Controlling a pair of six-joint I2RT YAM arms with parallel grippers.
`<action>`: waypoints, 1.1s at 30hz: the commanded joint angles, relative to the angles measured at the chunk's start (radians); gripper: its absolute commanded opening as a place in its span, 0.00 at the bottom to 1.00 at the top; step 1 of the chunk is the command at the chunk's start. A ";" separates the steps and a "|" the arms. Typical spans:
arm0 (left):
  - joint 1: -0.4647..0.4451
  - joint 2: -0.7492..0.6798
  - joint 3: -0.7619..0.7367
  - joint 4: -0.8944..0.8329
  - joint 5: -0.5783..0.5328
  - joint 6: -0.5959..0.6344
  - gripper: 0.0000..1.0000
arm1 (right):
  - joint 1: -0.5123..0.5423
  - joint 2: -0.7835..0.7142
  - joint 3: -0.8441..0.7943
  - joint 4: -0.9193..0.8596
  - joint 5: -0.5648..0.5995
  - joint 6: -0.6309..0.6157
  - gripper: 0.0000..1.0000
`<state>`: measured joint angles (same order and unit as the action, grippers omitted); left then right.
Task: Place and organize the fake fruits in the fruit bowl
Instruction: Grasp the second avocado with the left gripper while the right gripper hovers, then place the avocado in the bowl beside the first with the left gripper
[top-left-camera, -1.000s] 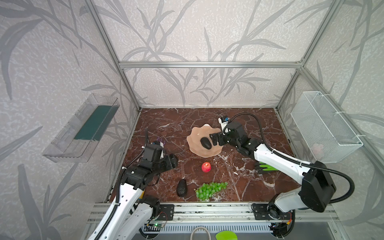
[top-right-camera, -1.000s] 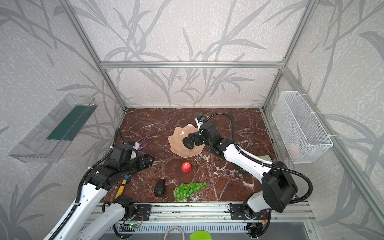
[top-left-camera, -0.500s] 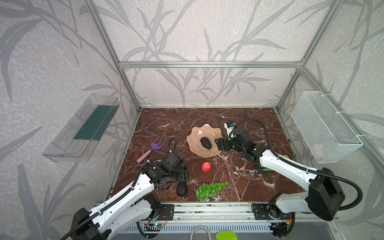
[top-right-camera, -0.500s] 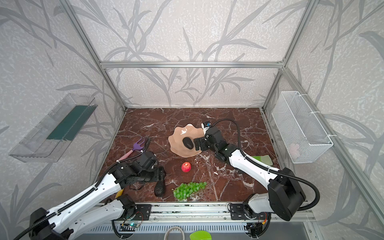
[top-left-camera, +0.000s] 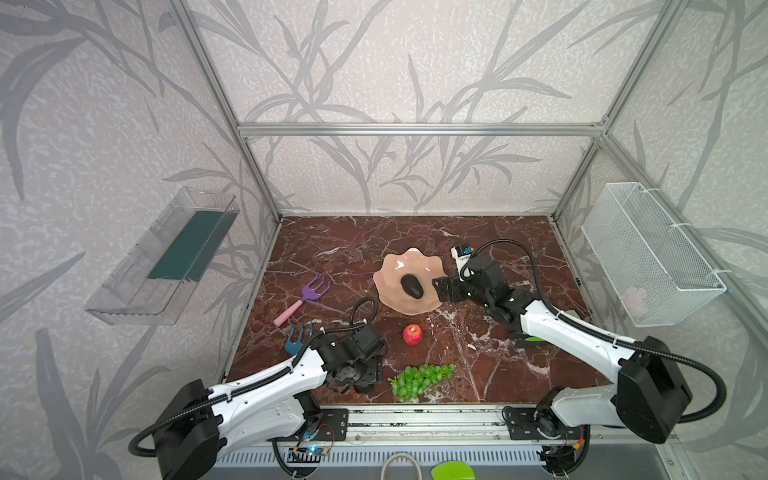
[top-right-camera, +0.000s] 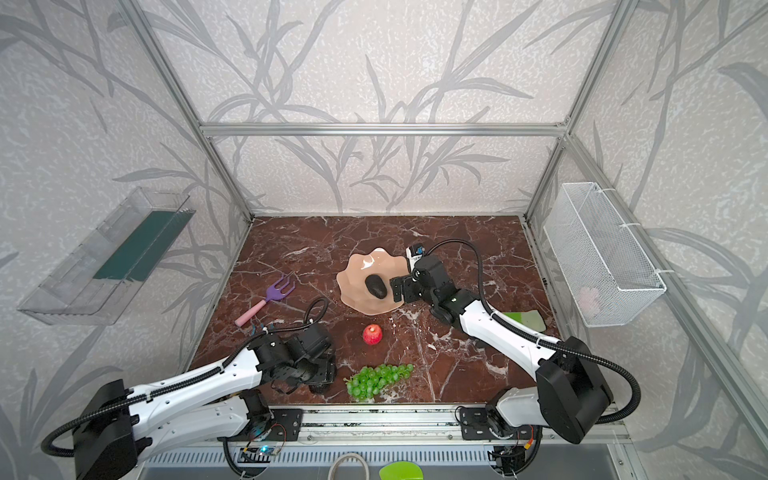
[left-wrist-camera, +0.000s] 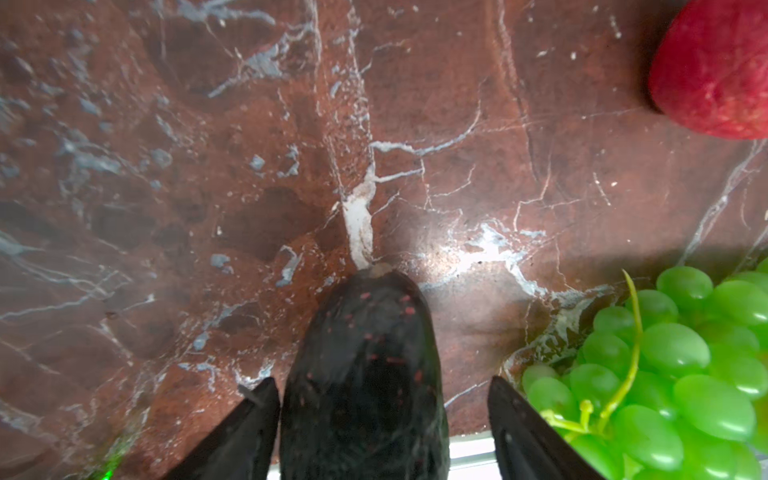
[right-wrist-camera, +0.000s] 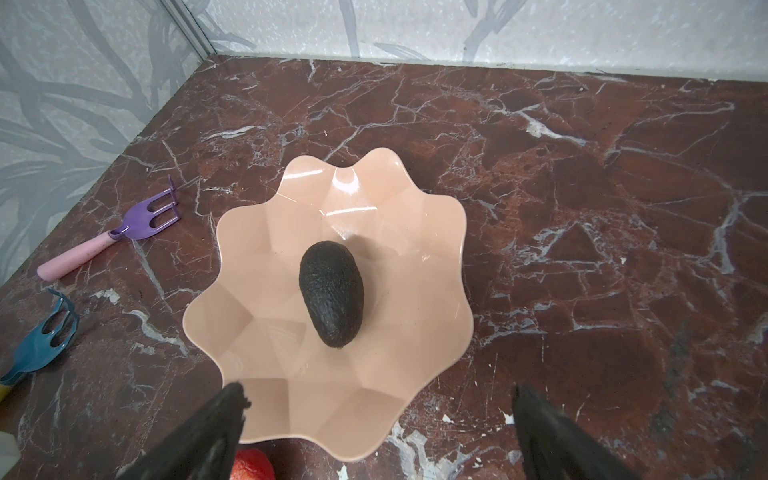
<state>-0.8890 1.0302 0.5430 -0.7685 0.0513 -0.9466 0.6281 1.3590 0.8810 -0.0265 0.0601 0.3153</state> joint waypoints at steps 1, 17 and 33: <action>-0.005 0.014 -0.012 0.014 -0.013 -0.031 0.72 | -0.010 -0.021 -0.014 0.025 -0.005 0.017 0.99; -0.002 -0.041 0.130 -0.102 -0.147 0.034 0.51 | -0.026 -0.037 -0.056 0.042 -0.015 0.038 0.99; 0.281 0.348 0.628 0.121 -0.058 0.400 0.51 | -0.051 -0.188 -0.104 -0.048 0.007 0.011 0.99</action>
<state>-0.6292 1.3174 1.1099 -0.6979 -0.0353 -0.6270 0.5850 1.2118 0.7937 -0.0353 0.0528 0.3405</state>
